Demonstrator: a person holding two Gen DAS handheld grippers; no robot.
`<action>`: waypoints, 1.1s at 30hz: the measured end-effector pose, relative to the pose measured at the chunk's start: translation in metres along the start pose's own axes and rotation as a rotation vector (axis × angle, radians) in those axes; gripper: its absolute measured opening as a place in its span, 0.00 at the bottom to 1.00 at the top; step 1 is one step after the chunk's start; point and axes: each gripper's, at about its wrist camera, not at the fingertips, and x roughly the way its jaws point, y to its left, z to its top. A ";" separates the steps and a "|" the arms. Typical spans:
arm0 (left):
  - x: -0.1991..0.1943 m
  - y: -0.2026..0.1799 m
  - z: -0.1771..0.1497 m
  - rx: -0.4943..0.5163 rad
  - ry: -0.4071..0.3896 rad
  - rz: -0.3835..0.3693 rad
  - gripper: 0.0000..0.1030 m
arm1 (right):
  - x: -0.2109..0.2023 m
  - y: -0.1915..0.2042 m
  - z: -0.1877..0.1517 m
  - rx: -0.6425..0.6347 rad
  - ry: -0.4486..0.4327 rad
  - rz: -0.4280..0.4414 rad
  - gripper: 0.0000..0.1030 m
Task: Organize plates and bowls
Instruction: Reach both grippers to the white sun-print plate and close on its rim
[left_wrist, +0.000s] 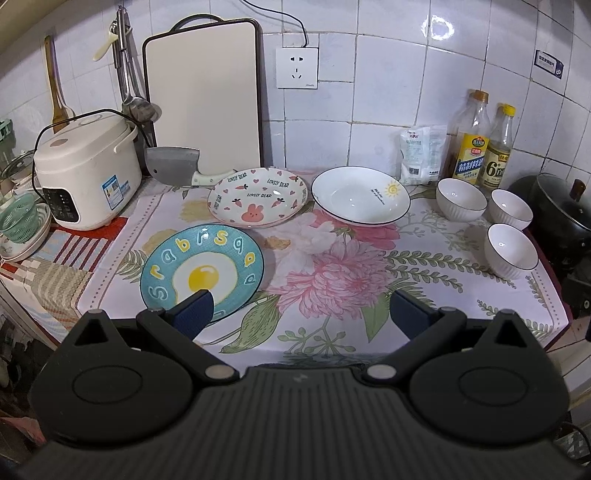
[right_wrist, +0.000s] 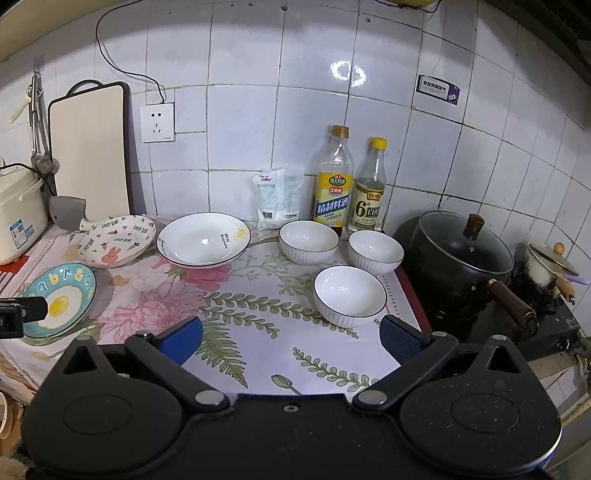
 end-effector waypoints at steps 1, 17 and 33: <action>0.000 0.000 0.000 0.000 0.001 0.001 1.00 | 0.000 0.000 0.000 0.000 0.001 -0.002 1.00; 0.027 0.017 0.040 -0.054 -0.018 -0.041 1.00 | 0.036 -0.004 0.009 0.033 -0.134 0.147 1.00; 0.149 -0.015 0.085 -0.141 -0.082 -0.074 0.97 | 0.216 -0.003 0.052 0.183 -0.120 0.491 0.99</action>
